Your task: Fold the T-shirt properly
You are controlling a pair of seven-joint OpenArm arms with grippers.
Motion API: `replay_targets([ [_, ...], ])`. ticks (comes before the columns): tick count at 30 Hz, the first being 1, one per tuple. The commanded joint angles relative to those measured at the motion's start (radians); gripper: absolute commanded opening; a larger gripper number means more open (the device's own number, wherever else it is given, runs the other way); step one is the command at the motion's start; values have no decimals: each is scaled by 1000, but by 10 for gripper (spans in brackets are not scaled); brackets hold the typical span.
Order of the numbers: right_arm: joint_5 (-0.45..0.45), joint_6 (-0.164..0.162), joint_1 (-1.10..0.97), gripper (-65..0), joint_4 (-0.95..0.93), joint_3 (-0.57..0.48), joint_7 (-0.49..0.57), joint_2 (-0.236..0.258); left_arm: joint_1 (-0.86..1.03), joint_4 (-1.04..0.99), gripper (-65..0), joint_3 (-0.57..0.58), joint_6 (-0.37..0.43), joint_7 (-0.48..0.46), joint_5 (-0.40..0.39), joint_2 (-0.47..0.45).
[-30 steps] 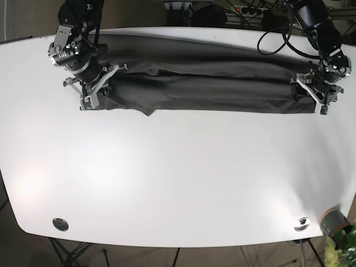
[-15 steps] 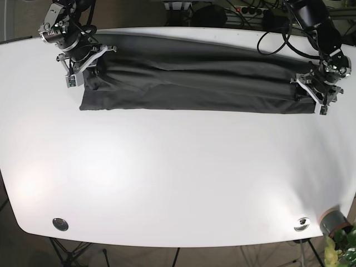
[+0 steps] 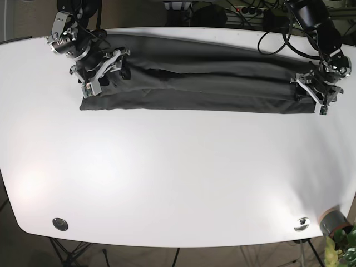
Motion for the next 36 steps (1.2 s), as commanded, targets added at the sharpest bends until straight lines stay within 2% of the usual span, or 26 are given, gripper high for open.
replay_targets([
  [1, -72, -40, 28, -293, -20, -29, 13, 3, -4, 6, -271, -1, 2, 17, 19, -14],
  [4, -156, -79, 42, -287, -55, -55, 13, -7, -4, 6, -271, -2, 2, 17, 19, -14],
  [9, -223, -82, 42, -289, -101, -53, 14, -34, -1, 6, -271, -4, 2, 17, 19, -16],
  [15, -227, -85, 68, -289, -190, -59, 100, -34, -4, 3, -271, -4, 2, 17, 21, -16],
  [18, -228, -83, 114, -289, -251, -56, 111, -31, -5, -6, -271, -2, 2, 17, 21, -13],
  [25, -227, -82, 255, -289, -377, -56, 131, 9, -140, -144, -271, 1, 2, 17, 24, -16],
  [29, -219, -85, 323, -289, -448, -55, 154, 52, -200, -218, -271, 1, 2, 17, 24, -42],
  [36, -228, -86, 390, -290, -503, -55, 168, 59, -272, -278, -269, -2, 2, 18, 24, -51],
])
